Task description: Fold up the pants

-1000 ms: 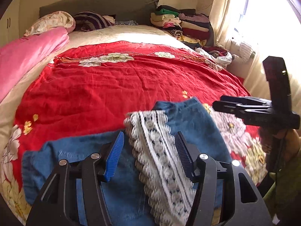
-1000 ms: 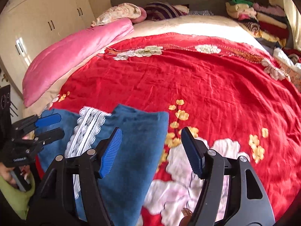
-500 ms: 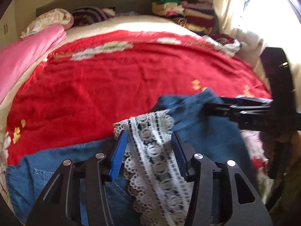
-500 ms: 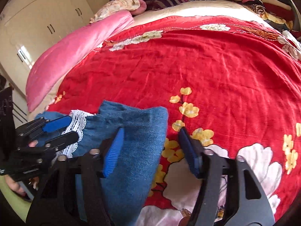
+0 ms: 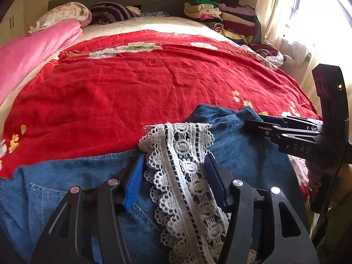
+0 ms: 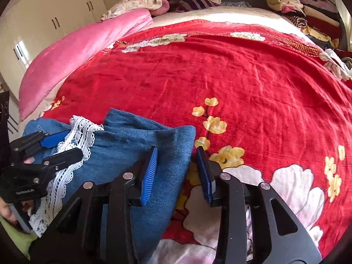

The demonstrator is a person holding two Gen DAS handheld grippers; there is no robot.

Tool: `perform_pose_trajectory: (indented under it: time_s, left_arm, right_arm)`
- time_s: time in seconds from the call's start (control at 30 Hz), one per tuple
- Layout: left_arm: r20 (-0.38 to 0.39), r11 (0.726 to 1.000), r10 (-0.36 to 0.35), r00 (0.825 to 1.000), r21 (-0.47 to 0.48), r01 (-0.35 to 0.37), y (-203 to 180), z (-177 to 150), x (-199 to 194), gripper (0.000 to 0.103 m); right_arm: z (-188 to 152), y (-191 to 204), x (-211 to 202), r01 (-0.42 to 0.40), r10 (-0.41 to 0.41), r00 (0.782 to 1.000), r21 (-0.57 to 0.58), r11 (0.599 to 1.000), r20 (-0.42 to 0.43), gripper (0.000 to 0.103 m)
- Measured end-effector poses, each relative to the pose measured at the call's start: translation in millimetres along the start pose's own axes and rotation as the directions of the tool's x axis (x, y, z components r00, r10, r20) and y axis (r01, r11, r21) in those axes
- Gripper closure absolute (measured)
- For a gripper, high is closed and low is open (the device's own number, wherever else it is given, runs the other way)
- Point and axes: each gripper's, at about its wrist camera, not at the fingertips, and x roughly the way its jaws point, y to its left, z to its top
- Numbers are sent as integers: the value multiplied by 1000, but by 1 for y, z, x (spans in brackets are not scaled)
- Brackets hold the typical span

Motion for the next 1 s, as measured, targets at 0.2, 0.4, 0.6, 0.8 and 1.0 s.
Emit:
perform_pose_trajectory:
  time_s: [0.2,0.4,0.6,0.8,1.0]
  left_arm:
    - [36,1000,2,999,0,-2,-1,0,-23,49]
    - [70,1000,11,998,-4,-11,0,-2,-48,41]
    - [113,997,77,991,3,-78,8,-9,-83,23]
    - [135,988,155,979,-29,-152,32,-21,-118,13]
    - [105,969,237,966,-94,-227,65,-45,-147,5]
  right_arm:
    - [-3,-10,-19,5,-7,999,37,999,53,51]
    - [-1,-11,-32,5,-9,995,40,999,101,34]
    - [-1,-4,-51,12,-17,987,28,1000,159,19]
    - [-1,21,-70,-2,17,974,-68,998,227,13]
    - [-6,52,-78,-14,55,969,-172,985,242,11]
